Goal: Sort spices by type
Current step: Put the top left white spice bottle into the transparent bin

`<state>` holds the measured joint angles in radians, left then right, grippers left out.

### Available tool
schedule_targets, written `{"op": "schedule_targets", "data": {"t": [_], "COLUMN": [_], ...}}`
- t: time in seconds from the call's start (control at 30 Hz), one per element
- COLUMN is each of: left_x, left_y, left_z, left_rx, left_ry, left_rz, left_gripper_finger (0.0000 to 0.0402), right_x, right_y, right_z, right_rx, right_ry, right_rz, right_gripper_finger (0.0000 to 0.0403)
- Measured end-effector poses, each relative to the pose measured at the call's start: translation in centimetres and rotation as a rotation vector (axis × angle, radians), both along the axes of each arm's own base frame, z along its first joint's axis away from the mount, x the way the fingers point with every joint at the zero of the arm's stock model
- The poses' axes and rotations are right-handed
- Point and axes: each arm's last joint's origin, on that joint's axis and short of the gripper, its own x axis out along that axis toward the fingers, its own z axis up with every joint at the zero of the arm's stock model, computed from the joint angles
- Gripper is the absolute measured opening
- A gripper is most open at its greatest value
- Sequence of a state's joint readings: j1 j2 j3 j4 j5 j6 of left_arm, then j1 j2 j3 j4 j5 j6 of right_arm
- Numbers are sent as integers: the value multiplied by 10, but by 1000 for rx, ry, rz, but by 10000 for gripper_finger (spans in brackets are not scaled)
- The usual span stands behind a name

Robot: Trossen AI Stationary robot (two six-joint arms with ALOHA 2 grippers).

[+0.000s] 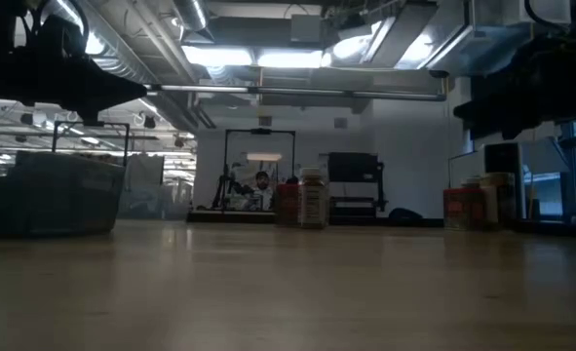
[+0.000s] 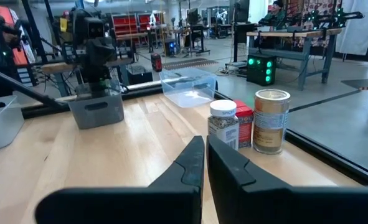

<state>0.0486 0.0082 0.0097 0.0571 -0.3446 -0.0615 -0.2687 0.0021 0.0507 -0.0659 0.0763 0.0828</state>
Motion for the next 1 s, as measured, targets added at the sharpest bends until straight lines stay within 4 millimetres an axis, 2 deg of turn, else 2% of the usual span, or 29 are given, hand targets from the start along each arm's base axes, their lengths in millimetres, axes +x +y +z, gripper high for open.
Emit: {"op": "schedule_targets", "data": {"t": [0.07,0.23,0.53,0.63,0.77,1.0], "left_x": [0,0,-1,-1,-2,-1], "left_y": [0,0,0,0,1,4], "left_z": [0,0,7,9,12,12], "left_rx": [-16,-68,-24,11,25,29], "left_ry": [-9,-32,-89,-98,-124,-115], "left_rz": [-1,-4,-3,1,17,51], "left_gripper_finger": [4,4,4,4,4,4], "right_x": [0,0,8,16,30,69], "right_y": [0,-1,-5,-7,-12,-23], "right_z": [1,8,14,15,31,56], "right_rx": [41,19,12,13,-8,-65], "right_ry": [-28,-97,-131,-117,-47,123], "right_rz": [8,-50,-79,-84,-119,-134], "right_gripper_finger": [21,21,21,21,21,21]}}
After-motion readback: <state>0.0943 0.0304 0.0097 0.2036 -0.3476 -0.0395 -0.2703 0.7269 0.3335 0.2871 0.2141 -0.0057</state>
